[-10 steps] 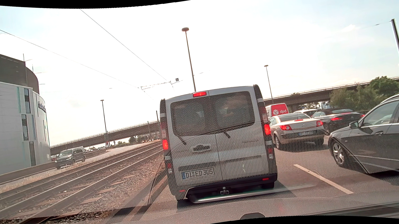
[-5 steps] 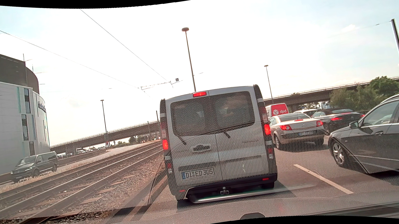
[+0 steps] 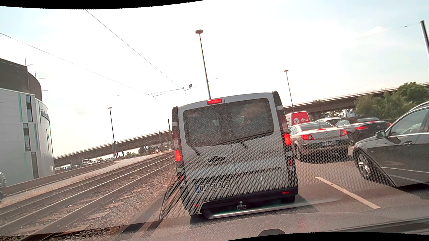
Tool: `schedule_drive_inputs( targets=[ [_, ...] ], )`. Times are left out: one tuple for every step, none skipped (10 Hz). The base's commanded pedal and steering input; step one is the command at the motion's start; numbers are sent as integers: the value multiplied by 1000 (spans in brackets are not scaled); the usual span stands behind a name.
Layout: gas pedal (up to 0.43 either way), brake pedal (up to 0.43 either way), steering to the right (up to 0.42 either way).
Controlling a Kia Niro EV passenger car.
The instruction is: Follow the waypoints while adhering to traffic rules and regulations
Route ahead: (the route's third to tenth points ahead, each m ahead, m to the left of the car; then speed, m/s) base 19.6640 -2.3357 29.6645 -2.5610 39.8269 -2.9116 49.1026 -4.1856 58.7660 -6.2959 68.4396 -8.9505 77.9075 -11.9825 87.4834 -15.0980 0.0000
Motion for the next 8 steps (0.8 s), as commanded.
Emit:
schedule_drive_inputs(
  targets=[
    [0, 244, -3],
    [0, 250, -3],
    [0, 244, -3],
    [0, 244, -3],
    [0, 244, -3],
    [0, 244, -3],
    [0, 244, -3],
    [0, 250, -3]
  ],
)
